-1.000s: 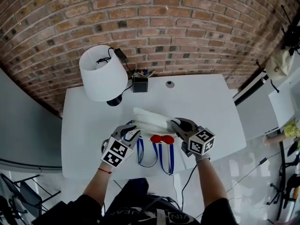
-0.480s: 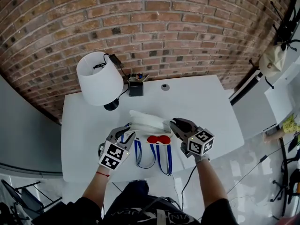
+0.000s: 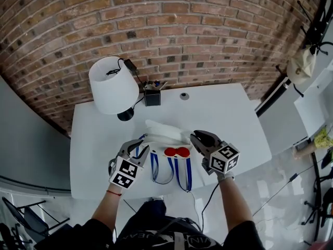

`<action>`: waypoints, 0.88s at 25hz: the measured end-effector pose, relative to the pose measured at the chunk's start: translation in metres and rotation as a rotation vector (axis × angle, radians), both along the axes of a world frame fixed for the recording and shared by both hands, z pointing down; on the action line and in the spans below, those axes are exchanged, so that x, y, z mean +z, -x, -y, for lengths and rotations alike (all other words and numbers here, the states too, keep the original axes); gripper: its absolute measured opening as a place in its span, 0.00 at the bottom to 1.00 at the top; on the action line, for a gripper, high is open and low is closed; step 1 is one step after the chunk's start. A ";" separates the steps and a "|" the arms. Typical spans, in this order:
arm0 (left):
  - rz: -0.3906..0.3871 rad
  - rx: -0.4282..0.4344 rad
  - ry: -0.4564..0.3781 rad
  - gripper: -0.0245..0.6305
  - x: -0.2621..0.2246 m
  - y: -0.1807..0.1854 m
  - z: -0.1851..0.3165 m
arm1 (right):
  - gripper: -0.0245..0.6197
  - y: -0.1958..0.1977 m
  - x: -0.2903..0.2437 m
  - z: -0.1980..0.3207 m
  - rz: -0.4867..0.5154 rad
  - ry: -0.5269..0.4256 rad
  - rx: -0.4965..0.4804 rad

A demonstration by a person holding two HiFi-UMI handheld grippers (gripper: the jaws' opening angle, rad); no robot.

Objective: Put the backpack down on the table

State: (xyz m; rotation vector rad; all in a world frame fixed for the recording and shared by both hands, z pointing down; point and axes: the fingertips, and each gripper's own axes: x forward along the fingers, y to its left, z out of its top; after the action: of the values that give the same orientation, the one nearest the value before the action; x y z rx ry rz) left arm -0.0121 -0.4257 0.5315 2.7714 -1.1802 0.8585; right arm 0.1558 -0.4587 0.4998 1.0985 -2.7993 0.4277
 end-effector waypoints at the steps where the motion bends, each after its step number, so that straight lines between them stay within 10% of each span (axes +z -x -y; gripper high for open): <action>1: 0.002 -0.008 -0.002 0.16 0.000 0.001 -0.001 | 0.14 0.000 -0.001 -0.002 0.000 -0.004 0.004; 14: -0.131 -0.162 0.008 0.16 -0.020 0.015 -0.028 | 0.14 0.010 -0.017 -0.037 0.013 -0.056 -0.006; 22: -0.198 -0.117 -0.005 0.15 -0.029 -0.012 -0.063 | 0.07 0.023 -0.025 -0.066 0.041 -0.053 -0.008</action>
State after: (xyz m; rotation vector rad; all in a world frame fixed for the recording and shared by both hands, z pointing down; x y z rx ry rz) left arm -0.0004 -0.3630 0.5022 2.6825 -1.2936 0.5580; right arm 0.1326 -0.3925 0.4747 1.1007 -2.8653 0.3819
